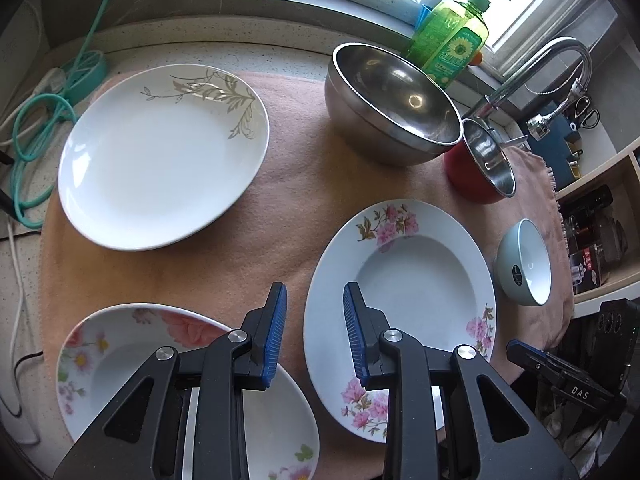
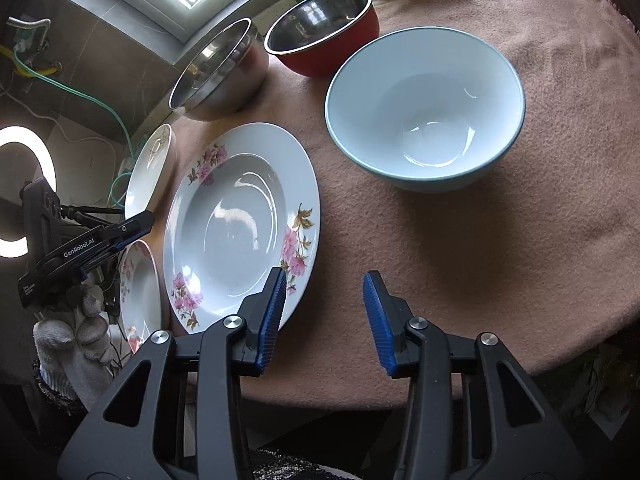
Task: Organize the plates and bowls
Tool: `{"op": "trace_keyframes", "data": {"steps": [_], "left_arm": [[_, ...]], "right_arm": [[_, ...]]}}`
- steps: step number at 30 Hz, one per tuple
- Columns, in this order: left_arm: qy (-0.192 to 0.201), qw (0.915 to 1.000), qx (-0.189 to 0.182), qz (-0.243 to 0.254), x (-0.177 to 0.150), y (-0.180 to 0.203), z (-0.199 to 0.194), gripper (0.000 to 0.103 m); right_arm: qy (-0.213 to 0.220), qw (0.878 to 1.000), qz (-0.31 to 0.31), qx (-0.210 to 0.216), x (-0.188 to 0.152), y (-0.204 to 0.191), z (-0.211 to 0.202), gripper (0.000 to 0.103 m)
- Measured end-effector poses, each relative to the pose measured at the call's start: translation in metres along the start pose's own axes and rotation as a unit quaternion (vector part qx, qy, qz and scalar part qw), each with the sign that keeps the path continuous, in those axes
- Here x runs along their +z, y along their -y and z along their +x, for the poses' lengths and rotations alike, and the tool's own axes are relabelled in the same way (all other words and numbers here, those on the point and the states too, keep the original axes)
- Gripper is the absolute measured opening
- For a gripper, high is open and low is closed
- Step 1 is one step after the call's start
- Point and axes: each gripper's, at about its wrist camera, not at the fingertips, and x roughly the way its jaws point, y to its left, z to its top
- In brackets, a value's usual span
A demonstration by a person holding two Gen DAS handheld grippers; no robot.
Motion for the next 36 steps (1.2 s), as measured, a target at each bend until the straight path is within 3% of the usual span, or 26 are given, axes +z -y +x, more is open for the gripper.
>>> {"op": "trace_keyframes", "data": {"steps": [3, 8, 36], "left_arm": [[-0.008, 1.0000, -0.004, -0.002, 0.004, -0.002, 0.006, 0.023], [-0.018, 0.9998, -0.003, -0.003, 0.007, -0.003, 0.014, 0.022], [-0.041, 0.9989, -0.019, -0.008, 0.014, -0.004, 0.029, 0.013]], "right_arm": [[-0.006, 1.000, -0.006, 0.002, 0.001, -0.003, 0.004, 0.030], [-0.011, 1.000, -0.011, 0.002, 0.005, -0.006, 0.007, 0.024], [-0.041, 0.999, -0.014, 0.023, 0.013, -0.005, 0.026, 0.016]]}}
